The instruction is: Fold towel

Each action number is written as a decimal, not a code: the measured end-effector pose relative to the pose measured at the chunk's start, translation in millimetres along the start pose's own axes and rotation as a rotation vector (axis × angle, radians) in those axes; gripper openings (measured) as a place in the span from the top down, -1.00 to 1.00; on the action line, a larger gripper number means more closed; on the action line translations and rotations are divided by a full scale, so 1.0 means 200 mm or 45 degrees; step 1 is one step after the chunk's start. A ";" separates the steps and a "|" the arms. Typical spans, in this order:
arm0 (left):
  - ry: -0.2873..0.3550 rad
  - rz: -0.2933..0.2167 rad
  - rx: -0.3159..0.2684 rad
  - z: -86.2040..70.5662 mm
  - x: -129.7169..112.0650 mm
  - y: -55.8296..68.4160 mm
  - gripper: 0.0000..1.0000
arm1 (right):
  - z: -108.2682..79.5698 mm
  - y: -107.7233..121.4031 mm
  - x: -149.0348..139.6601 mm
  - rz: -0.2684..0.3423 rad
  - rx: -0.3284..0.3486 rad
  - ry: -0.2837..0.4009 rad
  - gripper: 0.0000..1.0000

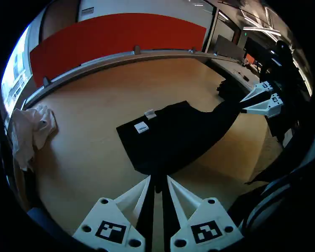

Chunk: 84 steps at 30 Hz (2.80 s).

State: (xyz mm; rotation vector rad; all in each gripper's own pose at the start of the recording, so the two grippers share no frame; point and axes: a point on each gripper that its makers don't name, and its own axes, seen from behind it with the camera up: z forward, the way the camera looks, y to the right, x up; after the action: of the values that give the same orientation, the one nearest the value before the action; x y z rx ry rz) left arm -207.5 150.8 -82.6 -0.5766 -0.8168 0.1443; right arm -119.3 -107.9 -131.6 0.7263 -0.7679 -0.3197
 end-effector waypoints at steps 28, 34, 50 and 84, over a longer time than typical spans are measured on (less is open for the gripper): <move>-0.009 -0.055 0.043 0.29 0.16 -0.17 0.78 | 0.28 0.30 0.03 0.014 -0.077 -0.075 0.67; -0.020 -0.056 0.057 0.38 0.18 -0.22 0.78 | 0.35 0.36 0.03 0.057 -0.094 -0.083 0.67; -0.070 -0.054 0.072 0.57 0.14 -0.27 0.78 | 0.50 0.43 -0.08 0.091 -0.098 -0.144 0.66; -0.057 -0.006 0.297 0.74 0.21 -0.54 -0.51 | 0.70 0.68 -0.08 0.131 -0.270 -0.147 -0.76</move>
State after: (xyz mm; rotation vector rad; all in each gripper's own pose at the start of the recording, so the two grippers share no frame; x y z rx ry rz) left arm -296.1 137.5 82.9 -0.3530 -0.8313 0.2451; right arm -230.1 -70.0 24.2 0.4698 -0.8632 -0.3465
